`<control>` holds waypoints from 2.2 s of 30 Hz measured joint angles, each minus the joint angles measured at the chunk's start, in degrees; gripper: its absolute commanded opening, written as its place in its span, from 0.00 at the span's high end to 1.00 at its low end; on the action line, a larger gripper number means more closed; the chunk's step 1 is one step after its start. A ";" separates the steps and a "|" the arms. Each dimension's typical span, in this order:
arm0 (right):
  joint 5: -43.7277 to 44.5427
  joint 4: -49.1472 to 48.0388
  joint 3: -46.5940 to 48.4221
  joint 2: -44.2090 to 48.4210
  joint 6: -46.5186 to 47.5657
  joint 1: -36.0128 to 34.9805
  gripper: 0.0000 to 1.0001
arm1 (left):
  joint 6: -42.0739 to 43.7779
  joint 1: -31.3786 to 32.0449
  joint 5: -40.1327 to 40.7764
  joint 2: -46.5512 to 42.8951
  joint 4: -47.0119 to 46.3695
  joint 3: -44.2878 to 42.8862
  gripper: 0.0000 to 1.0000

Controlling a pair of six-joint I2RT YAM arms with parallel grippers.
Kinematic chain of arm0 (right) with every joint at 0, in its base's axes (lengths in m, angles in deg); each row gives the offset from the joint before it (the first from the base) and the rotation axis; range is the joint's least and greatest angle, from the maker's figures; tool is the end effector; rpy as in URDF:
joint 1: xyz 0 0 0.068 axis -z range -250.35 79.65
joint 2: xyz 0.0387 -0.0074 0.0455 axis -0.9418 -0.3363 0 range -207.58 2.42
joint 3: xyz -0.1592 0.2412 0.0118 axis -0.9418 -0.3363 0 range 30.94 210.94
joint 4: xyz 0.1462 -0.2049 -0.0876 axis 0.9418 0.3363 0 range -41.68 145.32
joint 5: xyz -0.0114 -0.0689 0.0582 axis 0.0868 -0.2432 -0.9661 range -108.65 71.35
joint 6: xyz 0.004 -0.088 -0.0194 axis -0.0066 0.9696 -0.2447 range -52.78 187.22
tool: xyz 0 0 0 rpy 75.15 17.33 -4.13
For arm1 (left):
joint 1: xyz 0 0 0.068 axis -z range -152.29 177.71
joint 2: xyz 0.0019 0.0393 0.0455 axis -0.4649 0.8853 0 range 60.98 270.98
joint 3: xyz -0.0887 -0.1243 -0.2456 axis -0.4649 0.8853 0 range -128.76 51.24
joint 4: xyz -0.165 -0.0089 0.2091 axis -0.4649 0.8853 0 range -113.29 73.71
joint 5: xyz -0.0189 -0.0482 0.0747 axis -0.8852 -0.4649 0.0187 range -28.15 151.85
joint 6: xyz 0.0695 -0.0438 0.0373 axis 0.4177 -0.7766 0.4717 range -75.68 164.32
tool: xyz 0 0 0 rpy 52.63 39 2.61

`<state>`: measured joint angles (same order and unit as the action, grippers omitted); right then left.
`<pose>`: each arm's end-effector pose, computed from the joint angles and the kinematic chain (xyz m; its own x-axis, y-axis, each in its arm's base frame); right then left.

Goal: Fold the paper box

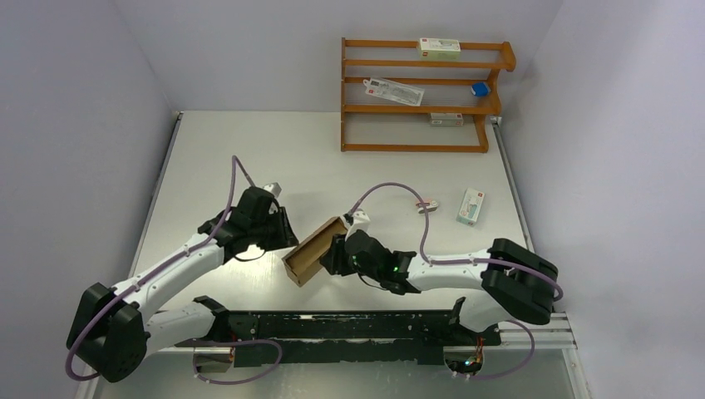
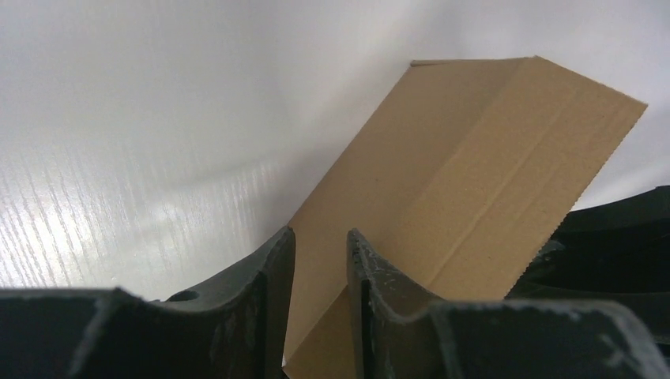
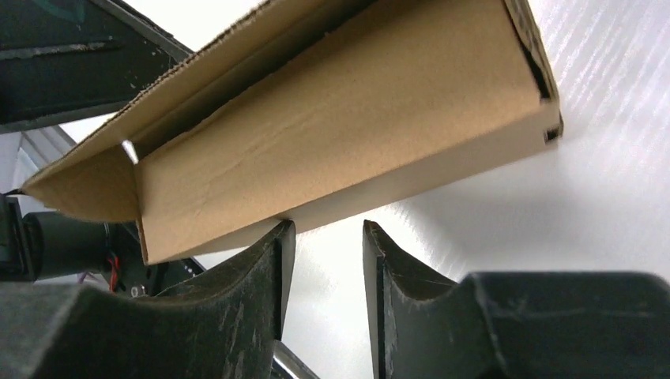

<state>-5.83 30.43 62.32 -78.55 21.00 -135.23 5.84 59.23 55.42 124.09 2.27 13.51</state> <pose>0.1494 0.2764 0.1590 -0.7338 0.0932 -0.6729 -0.3943 0.7482 0.5336 0.2016 -0.1342 0.1913 -0.8789 -0.1863 -0.4392 0.0420 0.8868 -0.4602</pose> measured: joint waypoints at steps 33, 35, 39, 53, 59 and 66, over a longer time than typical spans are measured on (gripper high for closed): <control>-2.25 6.05 8.24 6.56 4.00 6.05 0.00 | -8.50 2.14 13.03 -11.96 1.42 4.13 0.50; -3.37 6.23 8.26 6.58 2.56 6.19 0.00 | -8.96 2.14 13.05 -12.87 1.70 4.13 0.49; -5.09 6.25 9.03 5.79 -0.24 6.43 0.00 | -9.57 2.14 12.92 -14.12 1.68 4.13 0.47; -10.03 4.92 16.74 -7.23 -4.79 9.77 0.00 | -9.55 2.05 11.56 -13.27 1.64 3.48 0.45; -14.47 2.89 18.23 -12.02 -6.19 13.53 0.00 | -9.55 2.03 10.32 -15.21 1.70 3.48 0.45; -18.88 -1.55 19.43 -15.37 -8.13 14.21 0.02 | -9.33 2.03 7.54 -15.65 1.55 3.65 0.46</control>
<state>-24.72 28.88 81.75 -93.92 12.87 -121.02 -3.49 61.27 62.96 108.44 3.83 17.16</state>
